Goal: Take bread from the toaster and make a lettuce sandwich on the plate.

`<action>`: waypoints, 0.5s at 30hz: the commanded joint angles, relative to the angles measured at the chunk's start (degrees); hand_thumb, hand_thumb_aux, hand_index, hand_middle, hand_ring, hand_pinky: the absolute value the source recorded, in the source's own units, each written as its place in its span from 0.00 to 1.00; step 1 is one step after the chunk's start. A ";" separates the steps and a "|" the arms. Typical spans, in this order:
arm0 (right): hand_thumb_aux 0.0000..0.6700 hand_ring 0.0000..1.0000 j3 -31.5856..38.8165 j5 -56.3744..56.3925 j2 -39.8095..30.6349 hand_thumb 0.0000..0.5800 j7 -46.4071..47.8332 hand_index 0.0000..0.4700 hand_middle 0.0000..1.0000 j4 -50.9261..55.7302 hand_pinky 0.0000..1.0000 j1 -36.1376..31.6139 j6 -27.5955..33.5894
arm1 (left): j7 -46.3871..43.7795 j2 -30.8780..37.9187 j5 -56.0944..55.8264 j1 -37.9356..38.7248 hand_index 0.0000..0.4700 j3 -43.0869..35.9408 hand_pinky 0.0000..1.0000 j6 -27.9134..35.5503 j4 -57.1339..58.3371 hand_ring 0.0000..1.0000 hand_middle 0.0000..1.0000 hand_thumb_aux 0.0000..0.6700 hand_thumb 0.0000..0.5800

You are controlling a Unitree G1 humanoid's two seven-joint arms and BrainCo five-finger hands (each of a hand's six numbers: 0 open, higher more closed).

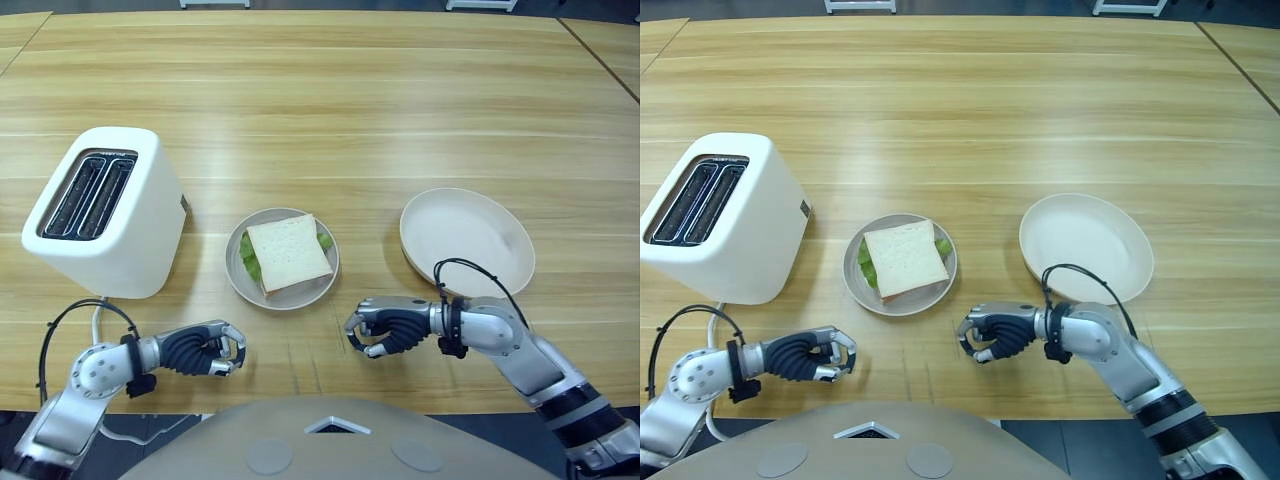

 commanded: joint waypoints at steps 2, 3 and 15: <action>1.00 1.00 4.28 -13.16 8.54 1.00 -8.80 1.00 1.00 8.97 1.00 -7.30 -3.20 | 6.86 -5.48 13.28 -11.60 1.00 -8.27 1.00 1.25 15.65 1.00 1.00 1.00 1.00; 1.00 1.00 5.13 -16.80 10.60 1.00 -12.39 1.00 1.00 11.71 1.00 -9.45 -4.24 | 9.10 -6.54 16.82 -14.59 1.00 -10.44 1.00 0.73 19.84 1.00 1.00 1.00 1.00; 1.00 1.00 7.64 -42.81 25.07 1.00 -53.44 1.00 1.00 30.41 1.00 -26.53 4.03 | 43.55 -18.20 29.39 -37.42 1.00 -11.50 1.00 -2.55 42.49 1.00 1.00 1.00 1.00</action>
